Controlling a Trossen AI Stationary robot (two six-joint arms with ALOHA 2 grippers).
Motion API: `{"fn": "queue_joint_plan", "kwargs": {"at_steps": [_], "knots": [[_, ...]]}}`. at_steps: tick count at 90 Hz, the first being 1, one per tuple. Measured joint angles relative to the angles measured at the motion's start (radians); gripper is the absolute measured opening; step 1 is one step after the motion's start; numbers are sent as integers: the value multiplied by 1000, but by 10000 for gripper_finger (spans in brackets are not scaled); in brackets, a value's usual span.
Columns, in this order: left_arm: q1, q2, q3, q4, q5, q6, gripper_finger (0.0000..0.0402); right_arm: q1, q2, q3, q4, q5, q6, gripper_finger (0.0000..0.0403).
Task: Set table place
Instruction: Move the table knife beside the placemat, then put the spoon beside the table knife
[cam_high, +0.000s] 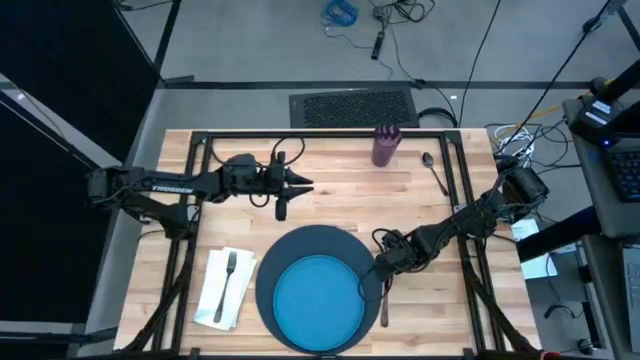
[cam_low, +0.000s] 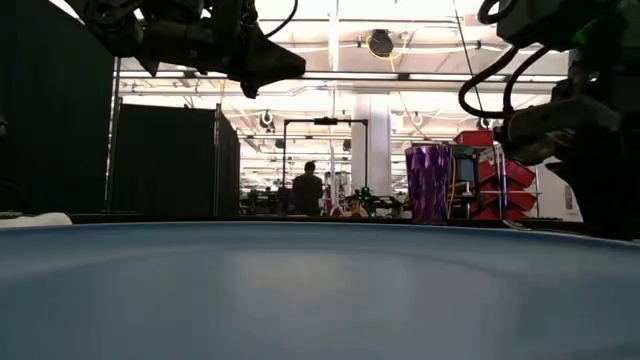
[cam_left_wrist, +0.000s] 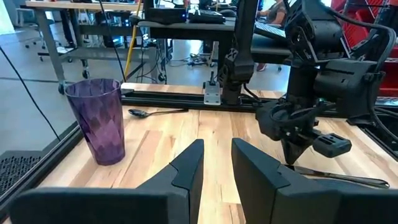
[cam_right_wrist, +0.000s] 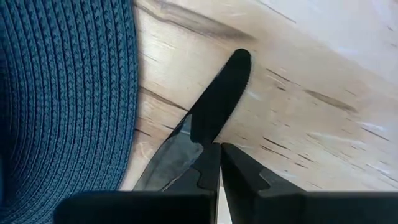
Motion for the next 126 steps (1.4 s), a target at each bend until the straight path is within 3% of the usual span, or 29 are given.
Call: {"fn": "queue_joint_plan", "kwargs": {"at_steps": [50,84,105,126], "knots": [[0,0,0,0,0,0,68,0,-20,3,-20,10,4,0],[0,0,0,-1,0,0,68,-46,-152,0,-315,109,29,0],[0,0,0,0,0,0,68,-223,-293,0,-460,246,-163,0],[0,0,0,0,0,0,68,-591,-448,1,-496,301,-559,43]]}}
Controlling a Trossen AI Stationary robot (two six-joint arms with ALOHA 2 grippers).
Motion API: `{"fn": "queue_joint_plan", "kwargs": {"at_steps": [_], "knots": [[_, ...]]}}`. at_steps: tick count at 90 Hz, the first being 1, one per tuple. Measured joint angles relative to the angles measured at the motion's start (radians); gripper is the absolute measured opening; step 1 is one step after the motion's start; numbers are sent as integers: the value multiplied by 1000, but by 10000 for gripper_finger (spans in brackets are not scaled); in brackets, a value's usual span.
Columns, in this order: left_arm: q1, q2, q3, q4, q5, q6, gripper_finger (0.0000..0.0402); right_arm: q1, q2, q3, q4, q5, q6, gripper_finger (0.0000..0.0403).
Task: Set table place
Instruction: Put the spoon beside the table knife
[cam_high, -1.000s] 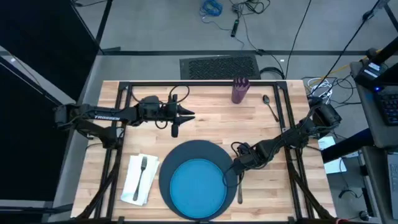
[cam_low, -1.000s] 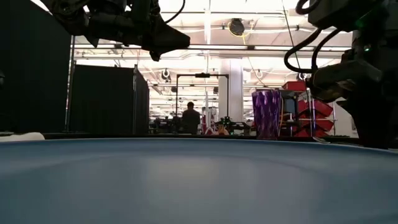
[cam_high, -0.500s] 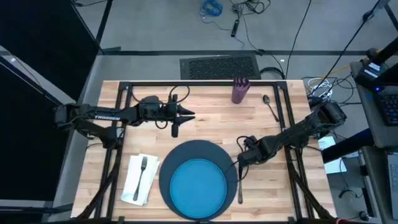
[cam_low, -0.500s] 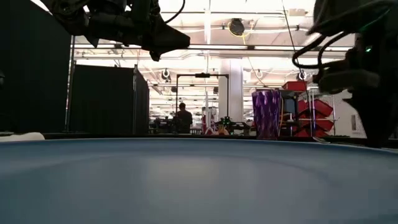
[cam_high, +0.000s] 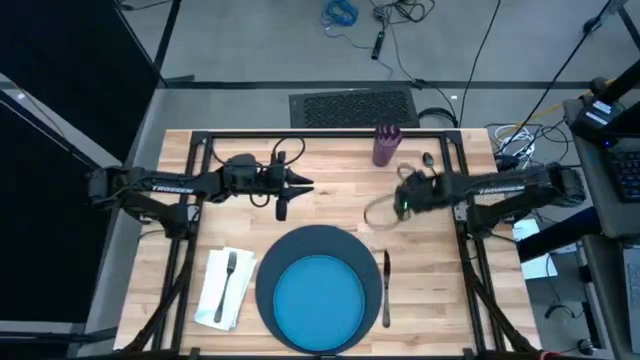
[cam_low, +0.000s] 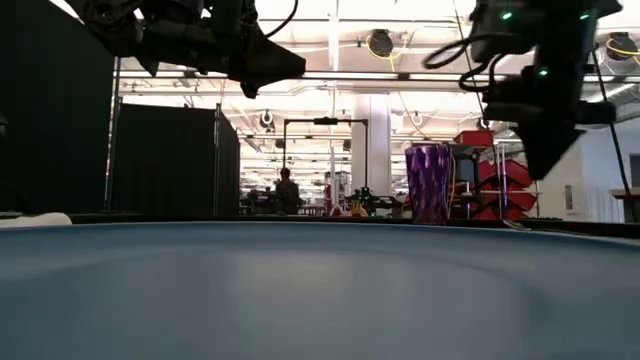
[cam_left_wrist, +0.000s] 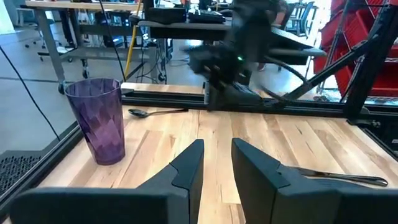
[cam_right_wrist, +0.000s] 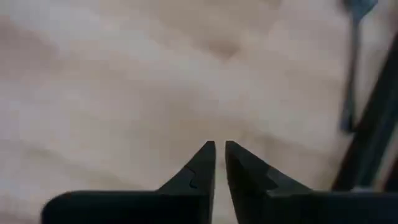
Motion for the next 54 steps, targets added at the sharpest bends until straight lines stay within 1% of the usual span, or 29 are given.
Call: {"fn": "queue_joint_plan", "kwargs": {"at_steps": [8,18,29,39,43,49,54], "knots": [[0,0,0,0,0,0,68,-169,-33,0,2,-4,-172,72],[0,0,0,0,0,0,68,-371,-36,0,24,-14,-356,110],[0,0,0,-1,0,0,68,-555,-10,0,87,-74,-521,144],[0,0,0,-1,0,0,68,-668,38,1,165,-134,-631,166],[0,0,0,-2,0,0,68,-702,62,1,182,-142,-664,172],[0,0,0,-2,0,0,68,-738,103,1,185,-146,-703,178],[0,0,0,-6,0,0,68,-738,129,1,186,-156,-713,180]]}}
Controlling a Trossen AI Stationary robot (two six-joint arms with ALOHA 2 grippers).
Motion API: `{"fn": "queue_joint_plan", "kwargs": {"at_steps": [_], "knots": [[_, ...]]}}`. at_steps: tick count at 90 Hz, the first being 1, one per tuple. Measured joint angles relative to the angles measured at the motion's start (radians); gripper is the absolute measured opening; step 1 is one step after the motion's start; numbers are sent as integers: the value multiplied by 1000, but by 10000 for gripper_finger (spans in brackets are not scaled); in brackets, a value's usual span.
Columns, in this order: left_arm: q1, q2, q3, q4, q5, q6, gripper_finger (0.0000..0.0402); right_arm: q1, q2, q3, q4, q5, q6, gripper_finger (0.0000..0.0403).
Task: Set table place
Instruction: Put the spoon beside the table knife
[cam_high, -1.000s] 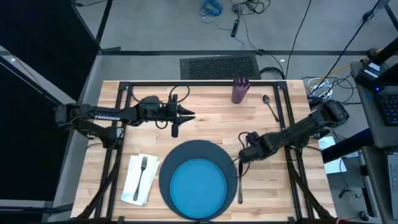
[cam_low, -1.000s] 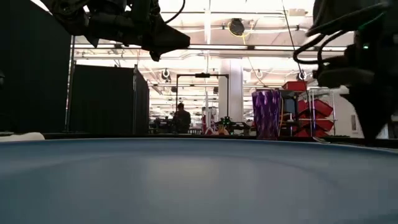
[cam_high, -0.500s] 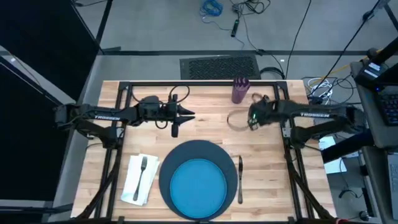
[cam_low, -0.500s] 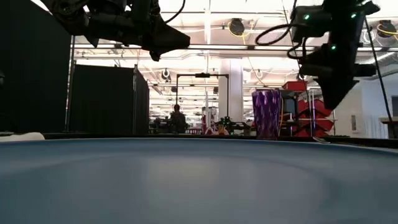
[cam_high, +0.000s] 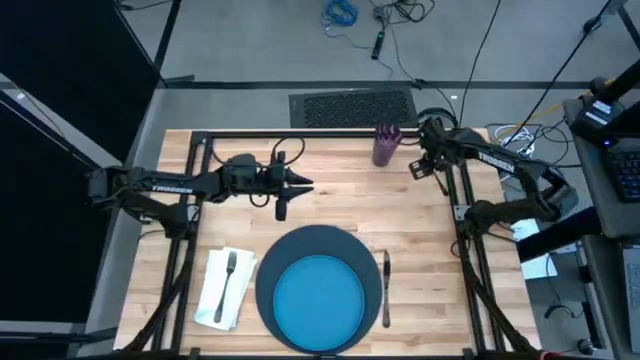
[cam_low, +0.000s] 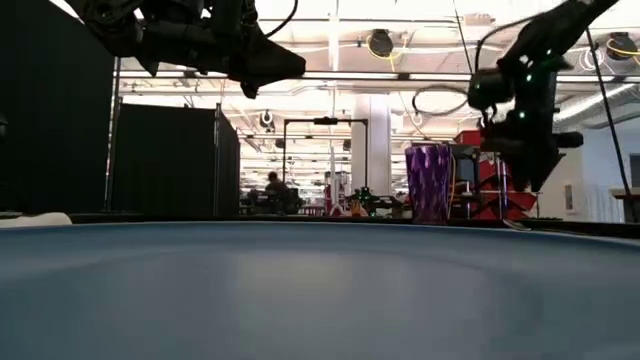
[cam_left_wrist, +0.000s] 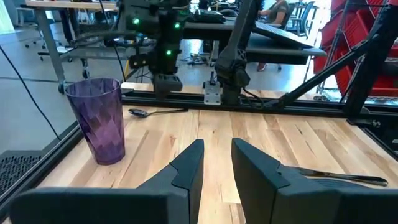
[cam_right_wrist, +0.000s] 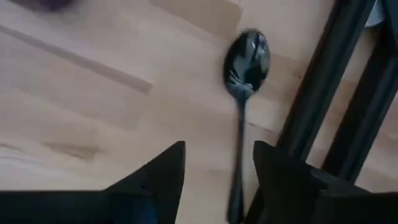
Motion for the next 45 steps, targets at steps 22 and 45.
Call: {"fn": "queue_joint_plan", "kwargs": {"at_steps": [22,45], "knots": [[0,0,0,-1,0,0,68,14,110,1,21,33,18,176],[-4,0,0,-14,0,-1,68,77,221,1,37,214,139,176]]}}
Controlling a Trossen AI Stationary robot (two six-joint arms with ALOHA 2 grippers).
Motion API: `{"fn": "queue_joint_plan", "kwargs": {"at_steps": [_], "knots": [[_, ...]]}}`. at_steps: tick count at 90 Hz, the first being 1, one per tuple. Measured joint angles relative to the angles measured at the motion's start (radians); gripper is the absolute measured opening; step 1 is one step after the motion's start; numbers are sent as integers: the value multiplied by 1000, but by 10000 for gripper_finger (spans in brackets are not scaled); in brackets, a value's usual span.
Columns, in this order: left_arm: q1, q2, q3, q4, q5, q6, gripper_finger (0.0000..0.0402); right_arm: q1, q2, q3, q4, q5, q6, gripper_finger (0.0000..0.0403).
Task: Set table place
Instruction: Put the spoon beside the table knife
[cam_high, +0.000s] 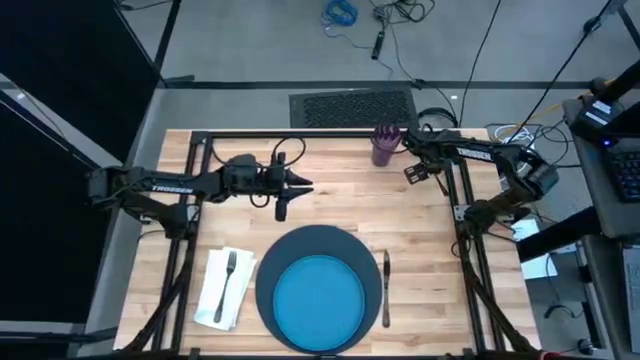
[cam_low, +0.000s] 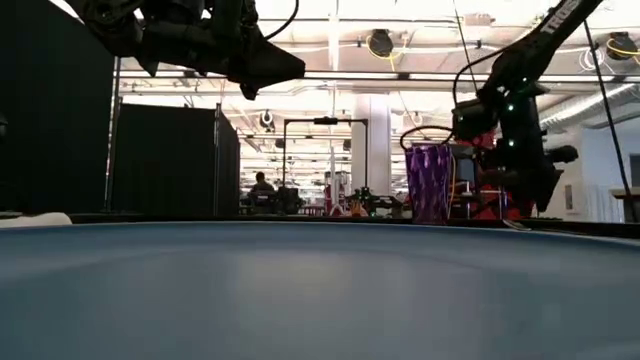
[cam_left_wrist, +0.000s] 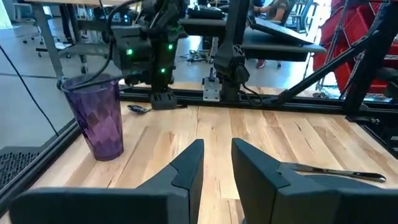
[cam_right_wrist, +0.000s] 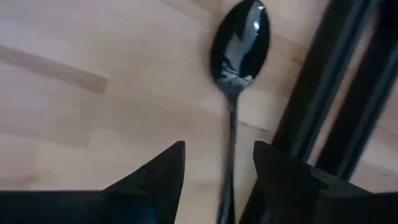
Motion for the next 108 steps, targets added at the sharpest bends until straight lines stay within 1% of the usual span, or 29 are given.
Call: {"fn": "queue_joint_plan", "kwargs": {"at_steps": [9,19,28,60,76,108], "knots": [[-3,0,0,-2,0,0,68,16,43,0,0,44,24,176],[-4,0,0,-3,0,0,68,16,68,0,1,51,27,176],[-4,0,0,-3,0,0,68,13,71,0,0,19,16,176],[-4,0,0,-3,0,0,68,7,72,0,7,2,5,176],[-4,0,0,-7,0,-1,68,-13,67,-32,61,-57,-21,176],[-4,0,0,-12,0,-4,68,-12,69,-40,73,-63,-37,176]]}}
